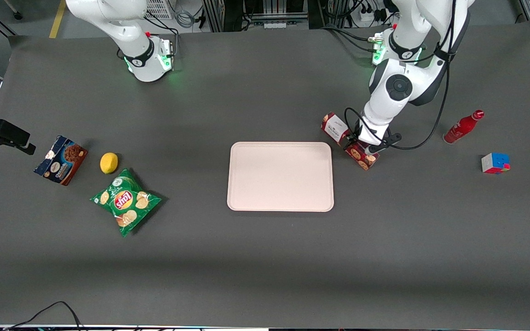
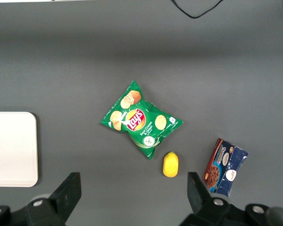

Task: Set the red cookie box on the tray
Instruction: 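Lower the left gripper and close it around the cookie box, then lift the held cookie box and carry it over the white tray, then lower the cookie box onto the tray and open the left gripper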

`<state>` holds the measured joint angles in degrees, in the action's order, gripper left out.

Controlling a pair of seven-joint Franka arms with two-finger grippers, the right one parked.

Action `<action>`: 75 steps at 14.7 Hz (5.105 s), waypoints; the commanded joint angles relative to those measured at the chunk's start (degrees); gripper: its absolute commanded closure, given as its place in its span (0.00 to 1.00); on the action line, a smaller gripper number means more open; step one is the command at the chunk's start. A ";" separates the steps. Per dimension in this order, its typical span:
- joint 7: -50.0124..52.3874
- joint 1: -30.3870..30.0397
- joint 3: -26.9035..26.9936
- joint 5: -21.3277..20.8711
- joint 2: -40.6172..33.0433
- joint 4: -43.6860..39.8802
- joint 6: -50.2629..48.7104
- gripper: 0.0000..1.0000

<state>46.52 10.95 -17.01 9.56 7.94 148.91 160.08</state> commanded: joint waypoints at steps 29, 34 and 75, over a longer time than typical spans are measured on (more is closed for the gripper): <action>-20.12 0.21 8.14 -2.71 -10.76 -34.30 -52.60 0.99; -24.37 0.39 -0.55 -2.70 -6.46 -34.30 -43.90 0.99; -15.49 1.97 -3.82 -14.22 23.61 -37.73 -13.48 0.75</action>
<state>29.29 12.16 -21.25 -3.32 30.65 112.81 146.14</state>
